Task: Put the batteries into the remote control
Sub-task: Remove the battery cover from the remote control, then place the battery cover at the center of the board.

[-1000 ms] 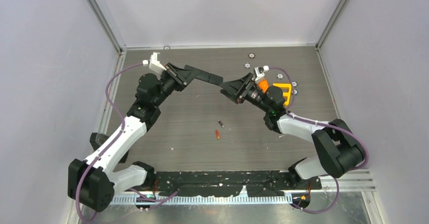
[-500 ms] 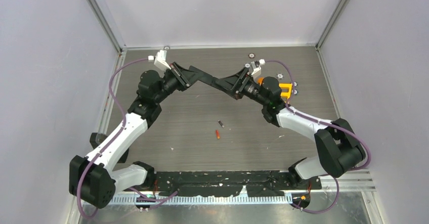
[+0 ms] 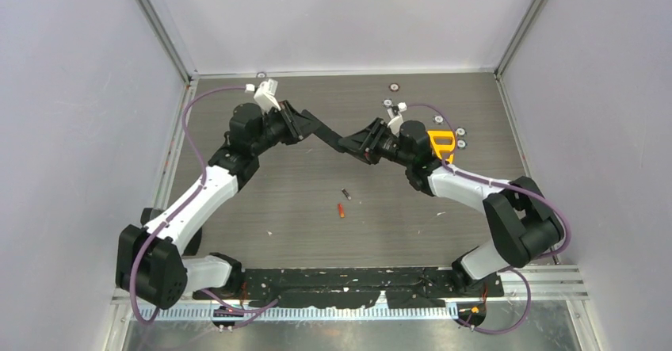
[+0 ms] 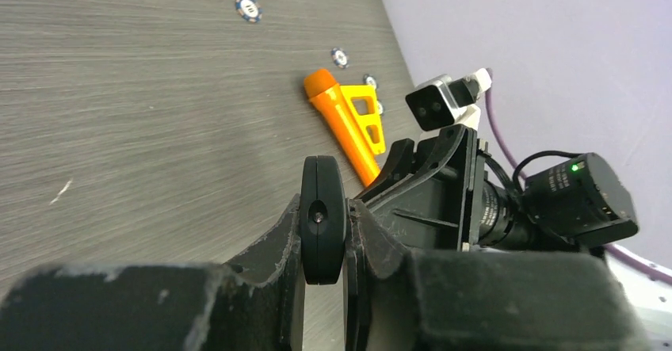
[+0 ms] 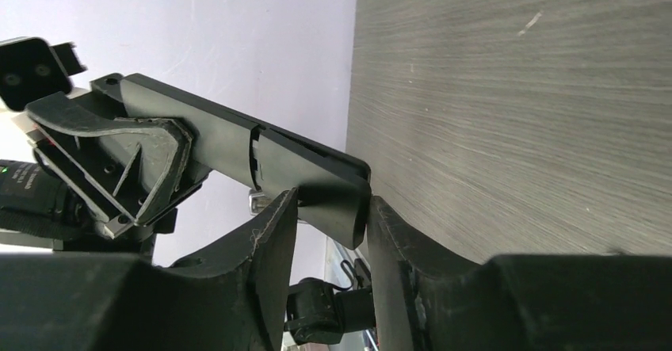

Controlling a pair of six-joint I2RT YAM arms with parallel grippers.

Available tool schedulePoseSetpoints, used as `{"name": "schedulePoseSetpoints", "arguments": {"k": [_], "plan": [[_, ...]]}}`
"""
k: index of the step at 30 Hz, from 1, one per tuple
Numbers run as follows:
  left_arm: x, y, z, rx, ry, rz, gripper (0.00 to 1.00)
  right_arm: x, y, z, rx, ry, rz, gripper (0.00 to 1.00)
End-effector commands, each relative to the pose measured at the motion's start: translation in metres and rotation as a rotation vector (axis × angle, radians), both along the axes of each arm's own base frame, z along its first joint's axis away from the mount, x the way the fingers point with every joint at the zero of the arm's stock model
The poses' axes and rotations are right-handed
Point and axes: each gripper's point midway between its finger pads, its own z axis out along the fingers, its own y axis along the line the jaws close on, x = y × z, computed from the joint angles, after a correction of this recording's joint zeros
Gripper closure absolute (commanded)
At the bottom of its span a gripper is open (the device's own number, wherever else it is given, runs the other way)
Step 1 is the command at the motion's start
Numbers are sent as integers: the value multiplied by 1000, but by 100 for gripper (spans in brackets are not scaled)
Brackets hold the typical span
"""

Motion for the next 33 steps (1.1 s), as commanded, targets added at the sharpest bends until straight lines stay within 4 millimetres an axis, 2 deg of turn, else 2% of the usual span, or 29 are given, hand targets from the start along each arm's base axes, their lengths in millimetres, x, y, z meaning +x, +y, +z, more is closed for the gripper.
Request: {"name": "schedulePoseSetpoints", "arguments": {"k": [1,10,15,16,21,23,26,27,29,32,33], "plan": [[14,3,1,87,-66,10,100,4,9,10,23,10,24,58],[31,14,-48,239,-37,53,100,19,12,-11,17,54,17,69],[38,23,-71,310,-4,92,100,29,12,6,150,-13,34,89],[39,26,-74,325,0,103,100,31,11,12,187,-25,33,91],[40,39,-87,403,1,140,100,38,0,4,159,-14,4,94],[38,42,-89,424,-5,139,100,40,-6,-6,97,10,-21,94],[32,45,-88,448,-25,124,100,41,-24,-56,-123,126,-84,94],[27,45,-86,455,-37,106,100,42,-31,-65,-187,126,-95,94],[17,42,-76,451,-87,58,100,34,-54,-103,-347,238,-139,94],[1,39,-68,458,-146,-14,100,31,-74,-121,-461,281,-173,94],[-3,39,-65,459,-154,-22,100,25,-85,-133,-524,320,-185,94]]}}
